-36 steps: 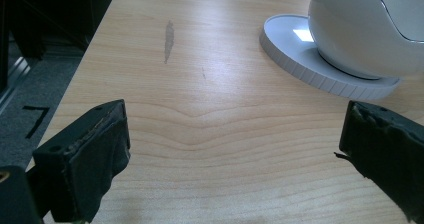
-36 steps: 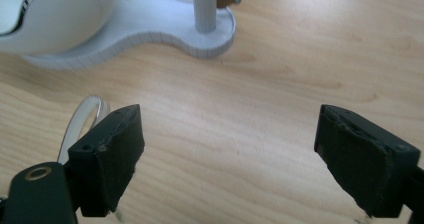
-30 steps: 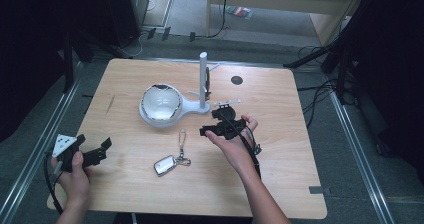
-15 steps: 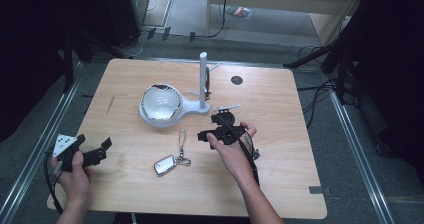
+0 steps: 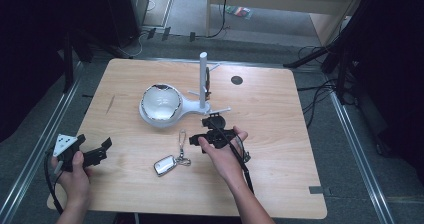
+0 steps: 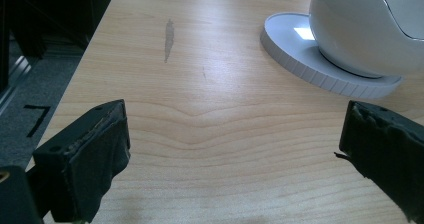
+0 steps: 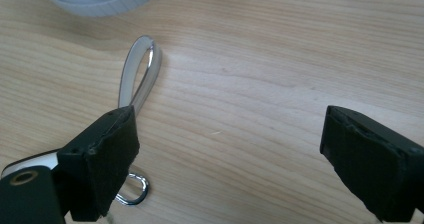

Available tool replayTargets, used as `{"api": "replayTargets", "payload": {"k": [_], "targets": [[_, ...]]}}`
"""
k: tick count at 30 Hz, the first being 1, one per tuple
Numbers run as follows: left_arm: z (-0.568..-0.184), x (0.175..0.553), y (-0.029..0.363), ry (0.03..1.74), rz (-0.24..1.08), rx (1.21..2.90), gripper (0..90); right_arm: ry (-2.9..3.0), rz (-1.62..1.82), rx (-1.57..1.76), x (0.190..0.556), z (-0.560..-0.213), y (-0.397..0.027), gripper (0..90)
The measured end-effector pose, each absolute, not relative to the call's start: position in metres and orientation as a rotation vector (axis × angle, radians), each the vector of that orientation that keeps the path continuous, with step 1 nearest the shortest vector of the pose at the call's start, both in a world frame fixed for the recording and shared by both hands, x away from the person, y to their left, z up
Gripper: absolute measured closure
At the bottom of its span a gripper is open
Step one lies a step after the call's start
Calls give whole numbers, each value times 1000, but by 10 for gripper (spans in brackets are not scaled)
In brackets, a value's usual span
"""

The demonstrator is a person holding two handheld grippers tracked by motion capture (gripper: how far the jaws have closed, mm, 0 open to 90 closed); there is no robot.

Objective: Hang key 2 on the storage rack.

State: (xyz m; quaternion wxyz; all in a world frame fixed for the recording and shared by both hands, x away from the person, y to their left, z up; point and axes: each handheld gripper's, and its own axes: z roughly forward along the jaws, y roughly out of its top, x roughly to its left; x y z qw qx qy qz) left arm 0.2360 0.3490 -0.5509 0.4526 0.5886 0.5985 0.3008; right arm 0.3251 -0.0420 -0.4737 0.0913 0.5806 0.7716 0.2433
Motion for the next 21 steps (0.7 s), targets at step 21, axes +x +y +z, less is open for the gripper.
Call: {"api": "replayTargets", "payload": {"k": [21], "targets": [[-551,236,349,1480,740,1449,1,2373,708,1699,318,-485,-11,251]]}}
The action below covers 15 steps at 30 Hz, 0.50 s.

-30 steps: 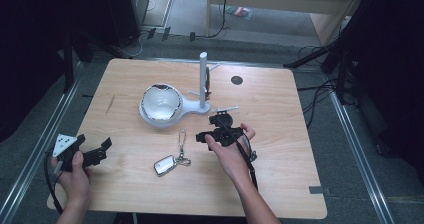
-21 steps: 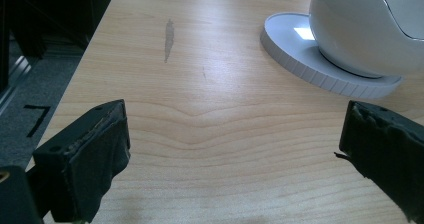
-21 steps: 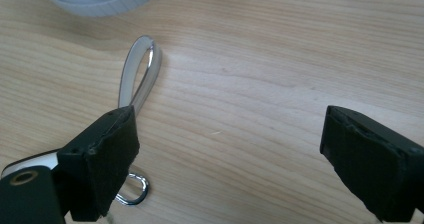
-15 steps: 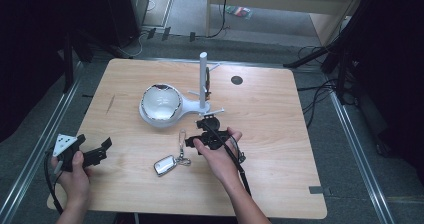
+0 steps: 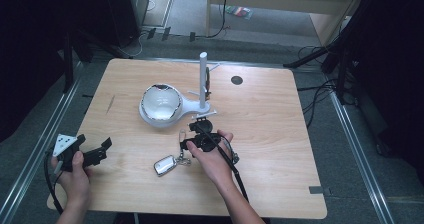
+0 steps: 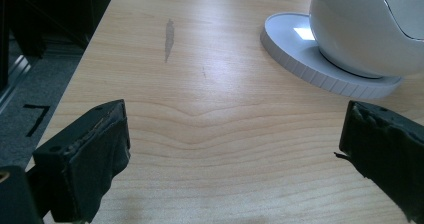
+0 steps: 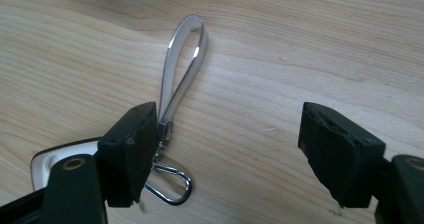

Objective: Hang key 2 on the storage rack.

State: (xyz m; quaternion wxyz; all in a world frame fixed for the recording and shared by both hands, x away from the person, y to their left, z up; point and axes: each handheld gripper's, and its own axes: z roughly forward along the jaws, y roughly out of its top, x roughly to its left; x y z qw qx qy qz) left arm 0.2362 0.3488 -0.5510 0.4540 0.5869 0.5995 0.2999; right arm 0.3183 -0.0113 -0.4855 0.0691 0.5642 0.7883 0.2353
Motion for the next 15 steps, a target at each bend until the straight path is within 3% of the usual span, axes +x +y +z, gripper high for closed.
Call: {"api": "replayTargets", "payload": {"k": [15], "targets": [[-551,236,349,1479,738,1447,1,2478,671,1666,312,-495,12,538]]}}
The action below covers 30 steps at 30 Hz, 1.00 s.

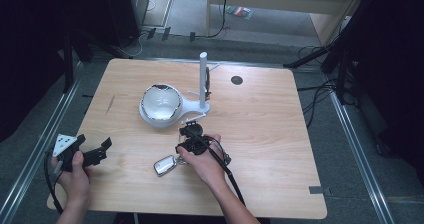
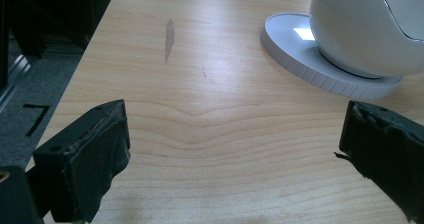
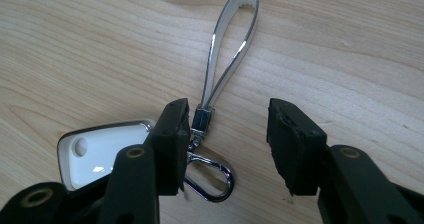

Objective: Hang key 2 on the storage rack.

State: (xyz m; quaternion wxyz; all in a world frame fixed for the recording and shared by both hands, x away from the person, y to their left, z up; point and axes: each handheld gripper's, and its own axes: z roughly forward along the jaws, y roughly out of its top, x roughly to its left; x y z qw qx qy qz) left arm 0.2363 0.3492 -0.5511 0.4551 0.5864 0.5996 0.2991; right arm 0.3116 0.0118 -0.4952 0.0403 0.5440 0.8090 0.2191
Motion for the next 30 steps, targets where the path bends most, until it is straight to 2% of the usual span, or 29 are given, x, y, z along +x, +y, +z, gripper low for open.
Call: {"api": "replayTargets", "payload": {"k": [2,7,18,30], "targets": [[-551,236,349,1478,737,1448,1,2477,646,1655,311,-496,15,593],[-551,236,349,1478,737,1447,1,2491,591,1604,309,-500,20,631],[-551,236,349,1479,737,1447,1,2494,577,1618,308,-506,27,650],[-551,236,349,1479,736,1446,1,2487,520,1613,306,-514,36,763]]}}
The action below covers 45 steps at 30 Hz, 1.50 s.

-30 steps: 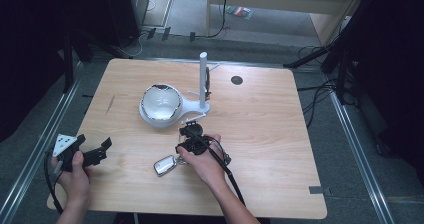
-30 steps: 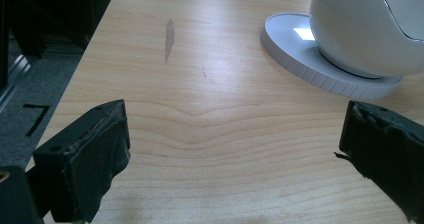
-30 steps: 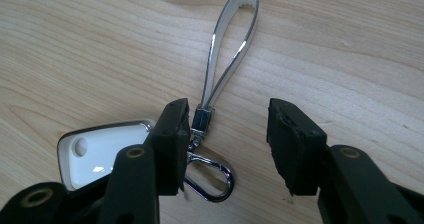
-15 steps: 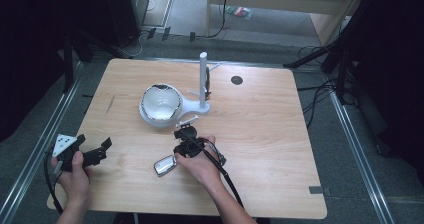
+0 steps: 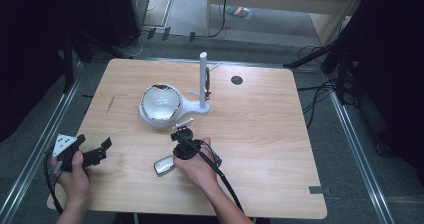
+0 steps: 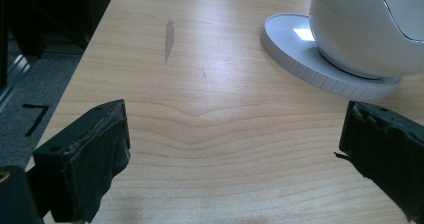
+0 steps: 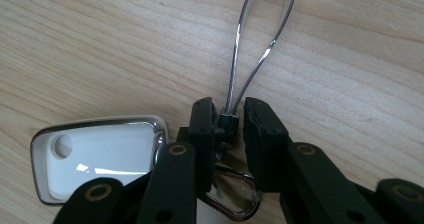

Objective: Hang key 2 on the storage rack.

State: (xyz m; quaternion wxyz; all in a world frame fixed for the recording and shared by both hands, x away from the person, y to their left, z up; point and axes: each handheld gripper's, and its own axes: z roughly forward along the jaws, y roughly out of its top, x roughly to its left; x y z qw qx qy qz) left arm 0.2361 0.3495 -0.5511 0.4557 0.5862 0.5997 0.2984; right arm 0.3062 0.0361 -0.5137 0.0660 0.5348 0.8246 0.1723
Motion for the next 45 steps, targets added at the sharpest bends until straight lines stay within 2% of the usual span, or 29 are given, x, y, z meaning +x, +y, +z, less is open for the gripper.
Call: {"api": "replayTargets", "payload": {"k": [7,20,34,45], "targets": [[-551,236,349,1478,739,1449,1,2502,456,1467,300,-515,42,821],[-551,236,350,1476,740,1448,1,2533,555,1444,296,-515,35,836],[-551,236,349,1477,743,1450,1,2349,955,1424,279,-474,7,837],[-551,236,349,1477,743,1450,1,2205,1091,1382,273,-454,-8,838]]}}
